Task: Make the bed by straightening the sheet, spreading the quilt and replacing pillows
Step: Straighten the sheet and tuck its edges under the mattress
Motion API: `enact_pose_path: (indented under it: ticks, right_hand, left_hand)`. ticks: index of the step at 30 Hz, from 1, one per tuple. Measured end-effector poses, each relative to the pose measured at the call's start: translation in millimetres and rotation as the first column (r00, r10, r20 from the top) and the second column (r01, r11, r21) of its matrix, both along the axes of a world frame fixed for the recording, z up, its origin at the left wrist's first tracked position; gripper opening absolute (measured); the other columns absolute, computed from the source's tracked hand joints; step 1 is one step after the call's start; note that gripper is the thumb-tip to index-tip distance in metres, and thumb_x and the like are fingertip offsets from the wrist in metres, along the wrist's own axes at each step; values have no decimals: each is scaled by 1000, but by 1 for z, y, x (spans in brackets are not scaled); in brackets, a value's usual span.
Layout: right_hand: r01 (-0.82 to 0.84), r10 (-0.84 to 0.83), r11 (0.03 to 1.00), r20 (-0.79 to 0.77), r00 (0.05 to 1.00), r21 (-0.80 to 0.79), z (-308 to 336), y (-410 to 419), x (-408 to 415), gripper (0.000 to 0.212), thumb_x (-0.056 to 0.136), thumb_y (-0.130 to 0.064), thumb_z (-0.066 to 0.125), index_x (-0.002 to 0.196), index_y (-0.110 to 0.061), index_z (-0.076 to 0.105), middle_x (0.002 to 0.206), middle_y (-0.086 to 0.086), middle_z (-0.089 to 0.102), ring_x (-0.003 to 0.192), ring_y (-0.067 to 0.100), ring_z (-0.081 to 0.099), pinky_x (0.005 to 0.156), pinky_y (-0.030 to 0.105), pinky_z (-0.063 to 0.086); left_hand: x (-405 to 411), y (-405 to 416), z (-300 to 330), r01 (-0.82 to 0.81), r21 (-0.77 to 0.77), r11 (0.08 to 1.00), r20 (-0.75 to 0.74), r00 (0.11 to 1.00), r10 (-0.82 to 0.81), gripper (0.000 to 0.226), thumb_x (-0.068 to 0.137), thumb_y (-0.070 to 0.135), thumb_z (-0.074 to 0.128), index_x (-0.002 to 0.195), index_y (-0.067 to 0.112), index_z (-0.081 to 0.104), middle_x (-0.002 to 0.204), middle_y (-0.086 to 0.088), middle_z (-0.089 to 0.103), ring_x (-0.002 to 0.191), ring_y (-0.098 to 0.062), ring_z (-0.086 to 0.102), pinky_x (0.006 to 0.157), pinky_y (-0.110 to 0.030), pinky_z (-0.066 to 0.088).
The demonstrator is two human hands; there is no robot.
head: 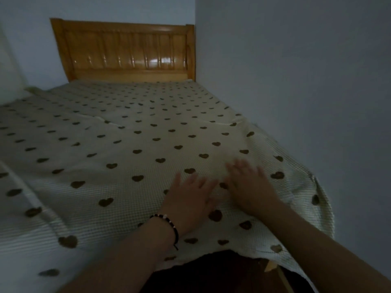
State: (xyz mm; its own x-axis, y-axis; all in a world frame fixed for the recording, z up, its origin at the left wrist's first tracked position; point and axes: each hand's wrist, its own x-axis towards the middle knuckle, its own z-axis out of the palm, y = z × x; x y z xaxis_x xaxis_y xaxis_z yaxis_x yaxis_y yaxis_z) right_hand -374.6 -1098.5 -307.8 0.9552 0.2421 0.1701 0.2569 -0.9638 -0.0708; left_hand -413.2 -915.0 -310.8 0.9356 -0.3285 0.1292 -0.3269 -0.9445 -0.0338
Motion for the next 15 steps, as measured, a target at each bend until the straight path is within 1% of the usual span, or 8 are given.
enact_pose_path:
  ticks: [3, 5, 7, 9, 11, 13, 14, 15]
  right_hand:
    - [-200, 213, 976, -163, 963, 91, 4, 62, -3, 53, 105, -51, 17, 156, -39, 11, 166, -7, -3, 152, 17, -6, 119, 59, 4]
    - [-240, 266, 963, -294, 918, 120, -5, 83, 6, 57, 100, -63, 12, 154, -46, 12, 165, -13, -3, 153, 19, -5, 118, 66, 5]
    - [-238, 245, 969, -346, 905, 63, -18, 85, 18, 70, 85, -79, -3, 150, -54, 5, 164, -16, -1, 153, 23, -3, 115, 70, 4]
    - [-166, 143, 986, -388, 911, -25, -22, 78, 24, 64, 85, -81, -4, 146, -61, -3, 162, -22, -3, 152, 27, -4, 112, 73, 0]
    - [-61, 27, 995, -394, 919, -73, -21, 63, 30, 58, 90, -77, 3, 146, -63, -5, 163, -21, -7, 152, 30, -5, 111, 73, 0]
    - [-20, -24, 995, -408, 913, -102, -15, 55, 34, 61, 88, -78, 2, 146, -62, -7, 164, -19, -9, 152, 31, -5, 112, 73, 1]
    - [8, -46, 995, -411, 911, -95, -13, 53, 34, 62, 86, -79, 1, 146, -61, -8, 164, -18, -10, 152, 31, -5, 112, 73, 2]
    - [13, -50, 995, -383, 922, -99, -15, 51, 34, 64, 85, -79, 1, 146, -61, -9, 164, -17, -11, 152, 32, -5, 113, 73, 3]
  left_hand:
    - [4, 55, 7, -264, 20, 964, 9, 964, 264, 60, 96, 63, 7, 151, 42, 4, 161, 11, 12, 149, -23, 7, 112, -67, 0]
    - [-1, 101, 8, -439, 4, 898, -89, 895, 438, 63, 91, 70, 6, 150, 47, 1, 161, 14, 7, 149, -26, 3, 109, -71, -1]
    - [-6, 161, -2, -582, -7, 813, -169, 802, 573, 71, 83, 80, 3, 148, 51, 4, 161, 13, 6, 148, -33, 4, 107, -73, -1]
    - [-19, 226, -14, -634, 25, 773, -236, 748, 620, 80, 74, 87, -2, 146, 51, 5, 161, 10, 6, 146, -37, 6, 108, -72, 4]
    - [-37, 288, -23, -589, 170, 790, -279, 740, 612, 72, 84, 79, 2, 149, 48, 2, 162, 7, -3, 148, -33, -1, 112, -67, 5]
    - [-61, 336, -27, -646, 147, 749, -259, 705, 660, 73, 84, 79, 0, 150, 48, 2, 163, 6, -7, 149, -29, -5, 112, -67, 5]
    - [-72, 349, -23, -632, 165, 757, -244, 717, 652, 72, 87, 77, 6, 151, 44, 2, 162, 4, -10, 148, -30, -6, 112, -67, 5]
    - [-81, 361, -20, -637, 195, 746, -226, 711, 666, 66, 96, 63, 24, 152, 39, 1, 162, 0, -12, 148, -32, -7, 113, -66, 6]
